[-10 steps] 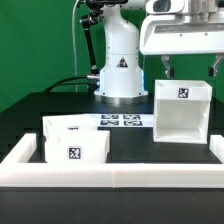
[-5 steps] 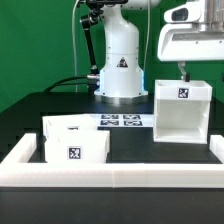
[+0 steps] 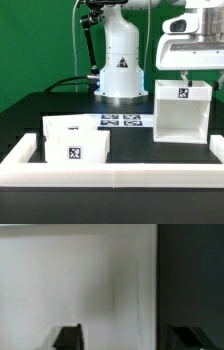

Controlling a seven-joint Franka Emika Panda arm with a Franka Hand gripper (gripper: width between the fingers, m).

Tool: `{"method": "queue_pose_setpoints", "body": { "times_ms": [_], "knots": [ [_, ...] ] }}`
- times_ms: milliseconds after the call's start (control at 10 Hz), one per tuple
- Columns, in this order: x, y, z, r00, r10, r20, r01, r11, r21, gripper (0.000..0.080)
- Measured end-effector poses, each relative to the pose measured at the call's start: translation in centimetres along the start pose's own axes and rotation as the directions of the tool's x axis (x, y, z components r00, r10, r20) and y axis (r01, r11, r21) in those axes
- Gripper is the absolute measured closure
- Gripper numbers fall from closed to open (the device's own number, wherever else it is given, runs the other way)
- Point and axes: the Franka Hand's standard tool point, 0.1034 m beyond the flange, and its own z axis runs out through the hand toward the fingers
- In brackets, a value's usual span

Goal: Assemble drawer

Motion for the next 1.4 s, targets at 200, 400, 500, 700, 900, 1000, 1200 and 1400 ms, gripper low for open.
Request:
{"method": "queue_pose_setpoints", "body": {
  "times_ms": [200,400,500,700,900,1000,1200,1400],
  "knots": [
    [-0.1,0.2,0.4,1.000,-0.006,0.001,0.006,1.000,0.000,0.0609],
    [0.1,0.6,0.6,1.000,-0.014,0.002,0.014,1.000,0.000,0.0730],
    [0.5,1.0,0.5,0.999,-0.038,-0.001,0.038,0.999,0.002,0.0763],
    [1.3,2.6,0.3,0.996,-0.086,-0.004,0.086,0.996,0.007,0.0763],
    [2.6,4.5,0.1,0.991,-0.130,-0.013,0.130,0.992,0.008,0.0763],
    [3.5,5.1,0.2,0.989,-0.144,-0.016,0.145,0.989,0.009,0.0763],
    [5.9,5.6,0.0,0.989,-0.140,-0.037,0.141,0.990,0.014,0.0762],
    [8.6,5.0,-0.1,0.988,-0.138,-0.065,0.140,0.990,0.024,0.0762]
  ]
}}
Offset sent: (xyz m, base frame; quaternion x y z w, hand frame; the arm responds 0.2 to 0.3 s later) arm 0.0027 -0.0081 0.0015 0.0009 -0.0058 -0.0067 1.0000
